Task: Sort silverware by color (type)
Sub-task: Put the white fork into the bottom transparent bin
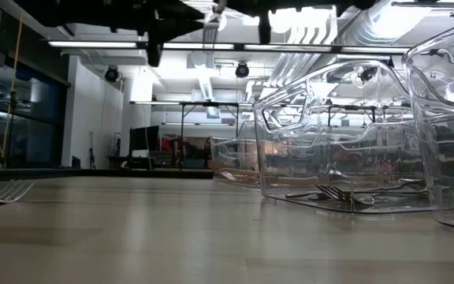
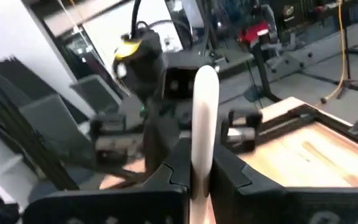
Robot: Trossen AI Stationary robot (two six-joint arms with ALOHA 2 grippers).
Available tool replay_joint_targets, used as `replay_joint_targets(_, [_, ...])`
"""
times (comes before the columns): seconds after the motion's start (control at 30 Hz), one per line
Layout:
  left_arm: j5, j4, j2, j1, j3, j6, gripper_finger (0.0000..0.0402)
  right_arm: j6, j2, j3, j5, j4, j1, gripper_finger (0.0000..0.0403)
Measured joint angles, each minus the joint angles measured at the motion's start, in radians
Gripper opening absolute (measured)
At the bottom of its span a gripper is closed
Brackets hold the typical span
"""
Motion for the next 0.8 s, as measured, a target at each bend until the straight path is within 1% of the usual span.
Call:
replay_joint_targets(0.13, [0.0, -0.177, -0.127, 0.029, 0.0, 0.022, 0.0088, -0.048, -0.083, 0.0, -0.002, -0.171, -0.03, 0.0014])
replay_joint_targets(0.27, [-0.002, -0.319, -0.29, 0.063, 0.0, 0.064, 0.0112, -0.081, -0.183, 0.0, 0.006, -0.375, -0.051, 0.0014])
replay_joint_targets(0.4, [-0.008, -0.38, -0.441, 0.074, 0.0, 0.08, 0.0125, -0.099, -0.279, 0.0, 0.006, -0.543, -0.055, 0.0014])
replay_joint_targets(0.5, [-0.007, -0.396, -0.524, 0.071, 0.0, 0.094, 0.0126, -0.116, -0.337, 0.0, 0.032, -0.598, -0.044, 0.0014])
replay_joint_targets(0.6, [-0.005, -0.402, -0.571, 0.064, 0.001, 0.139, 0.0125, -0.143, -0.369, 0.0, 0.05, -0.599, -0.035, 0.0014])
replay_joint_targets(0.8, [-0.008, -0.429, -0.573, 0.058, 0.001, 0.151, 0.0122, -0.161, -0.371, 0.0, 0.057, -0.6, -0.036, 0.0014])
